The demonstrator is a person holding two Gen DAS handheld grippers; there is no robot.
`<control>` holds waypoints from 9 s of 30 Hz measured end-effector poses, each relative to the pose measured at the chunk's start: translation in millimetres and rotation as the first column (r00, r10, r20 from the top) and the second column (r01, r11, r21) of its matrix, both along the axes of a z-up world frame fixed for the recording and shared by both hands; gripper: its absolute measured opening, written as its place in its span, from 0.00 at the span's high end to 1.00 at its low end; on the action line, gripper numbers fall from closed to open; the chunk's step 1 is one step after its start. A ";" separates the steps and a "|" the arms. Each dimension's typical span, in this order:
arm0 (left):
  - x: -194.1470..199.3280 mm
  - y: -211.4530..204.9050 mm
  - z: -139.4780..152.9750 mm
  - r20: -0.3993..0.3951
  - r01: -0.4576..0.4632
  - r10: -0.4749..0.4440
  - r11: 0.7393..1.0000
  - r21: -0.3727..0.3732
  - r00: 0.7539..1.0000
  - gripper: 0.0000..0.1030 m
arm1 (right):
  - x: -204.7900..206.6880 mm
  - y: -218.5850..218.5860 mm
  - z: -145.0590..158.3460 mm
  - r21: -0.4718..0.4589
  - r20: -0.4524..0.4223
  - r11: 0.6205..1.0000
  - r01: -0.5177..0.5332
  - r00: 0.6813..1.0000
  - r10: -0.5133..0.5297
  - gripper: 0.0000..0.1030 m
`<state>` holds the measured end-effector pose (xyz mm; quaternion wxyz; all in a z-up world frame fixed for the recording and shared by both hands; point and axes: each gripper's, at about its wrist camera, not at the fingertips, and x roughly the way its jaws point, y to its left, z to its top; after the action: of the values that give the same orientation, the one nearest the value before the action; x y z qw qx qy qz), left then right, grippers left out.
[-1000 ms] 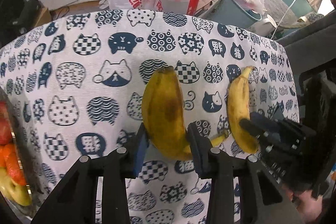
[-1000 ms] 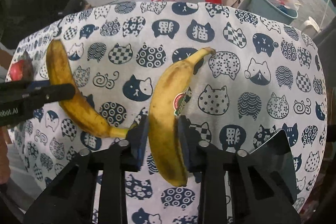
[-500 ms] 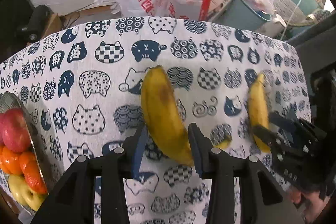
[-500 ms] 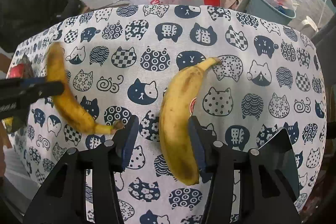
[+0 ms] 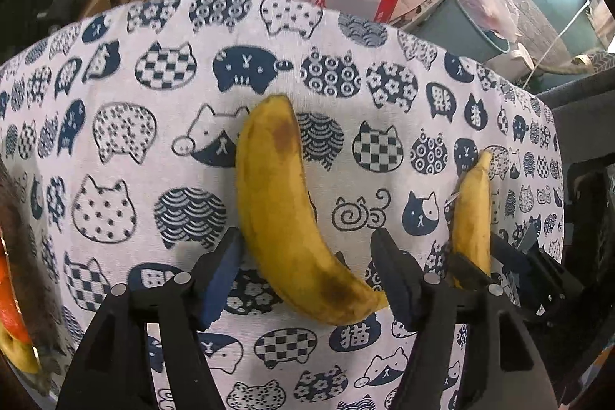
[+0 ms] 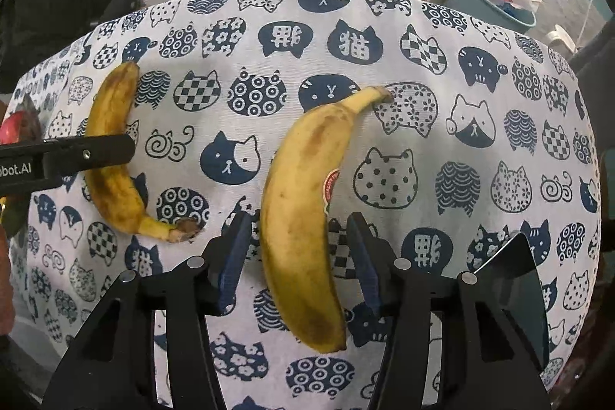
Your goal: Organize fruits
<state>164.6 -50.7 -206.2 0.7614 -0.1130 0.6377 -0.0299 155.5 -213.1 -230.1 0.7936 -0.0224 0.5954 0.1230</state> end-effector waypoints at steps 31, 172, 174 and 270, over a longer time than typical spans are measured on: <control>-39.7 8.6 42.5 0.163 0.053 -0.064 0.996 0.072 0.984 0.66 | -33.8 32.7 45.8 0.044 0.143 0.998 -0.053 0.989 0.047 0.67; -169.0 321.8 68.1 0.253 -0.450 0.429 0.892 0.031 0.867 0.62 | -61.2 388.6 87.2 0.245 0.104 0.836 -0.492 0.870 0.481 0.64; -169.9 320.8 68.5 0.249 -0.452 0.431 0.891 0.031 0.867 0.56 | -61.7 388.1 90.1 0.236 0.113 0.837 -0.495 0.869 0.482 0.64; -221.3 178.3 211.9 0.447 -0.188 0.030 0.930 0.315 0.894 0.04 | -122.8 242.5 218.9 0.080 0.354 0.903 -0.423 0.858 0.371 0.28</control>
<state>-56.7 127.6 5.7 0.8925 -0.0022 0.4391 0.1030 32.6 29.5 -11.2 0.8387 -0.1037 0.4249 0.3247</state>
